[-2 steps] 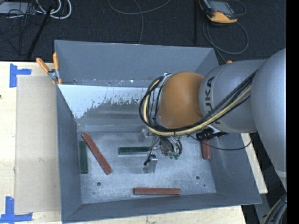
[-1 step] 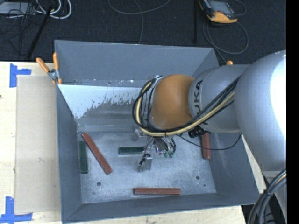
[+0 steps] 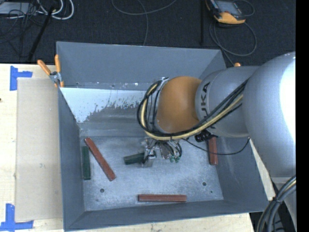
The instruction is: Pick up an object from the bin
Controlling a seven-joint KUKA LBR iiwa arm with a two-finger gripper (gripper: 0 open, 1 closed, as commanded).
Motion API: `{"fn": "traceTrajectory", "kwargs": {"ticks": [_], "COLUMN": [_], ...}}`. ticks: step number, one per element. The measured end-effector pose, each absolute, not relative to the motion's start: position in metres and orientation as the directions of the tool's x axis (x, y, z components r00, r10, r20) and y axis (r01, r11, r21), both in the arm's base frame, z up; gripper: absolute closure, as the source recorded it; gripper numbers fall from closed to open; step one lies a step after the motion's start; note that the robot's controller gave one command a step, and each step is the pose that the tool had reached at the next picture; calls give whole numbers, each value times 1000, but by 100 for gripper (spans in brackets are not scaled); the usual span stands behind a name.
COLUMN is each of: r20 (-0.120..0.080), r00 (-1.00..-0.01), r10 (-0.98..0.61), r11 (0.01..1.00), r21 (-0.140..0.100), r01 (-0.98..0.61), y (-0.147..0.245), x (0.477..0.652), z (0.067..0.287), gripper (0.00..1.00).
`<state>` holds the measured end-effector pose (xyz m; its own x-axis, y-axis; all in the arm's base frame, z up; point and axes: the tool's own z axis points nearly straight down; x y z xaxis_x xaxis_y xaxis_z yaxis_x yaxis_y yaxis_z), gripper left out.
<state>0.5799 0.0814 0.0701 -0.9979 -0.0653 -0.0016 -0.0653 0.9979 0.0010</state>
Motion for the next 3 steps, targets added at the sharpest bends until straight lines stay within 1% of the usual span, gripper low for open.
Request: {"fn": "traceTrajectory", "kwargs": {"ticks": [1,2,3], "r20": [-1,-1,-10], "r00": [-998,-998,-967], "r10": [-64,-63,-255], "r11": [998,998,967], "r21": [1,1,-1], "r01": [-64,-63,-255], "y": [81,81,84], "x": [580,580,587], "z": [70,70,229], "gripper": [0,100,100]}}
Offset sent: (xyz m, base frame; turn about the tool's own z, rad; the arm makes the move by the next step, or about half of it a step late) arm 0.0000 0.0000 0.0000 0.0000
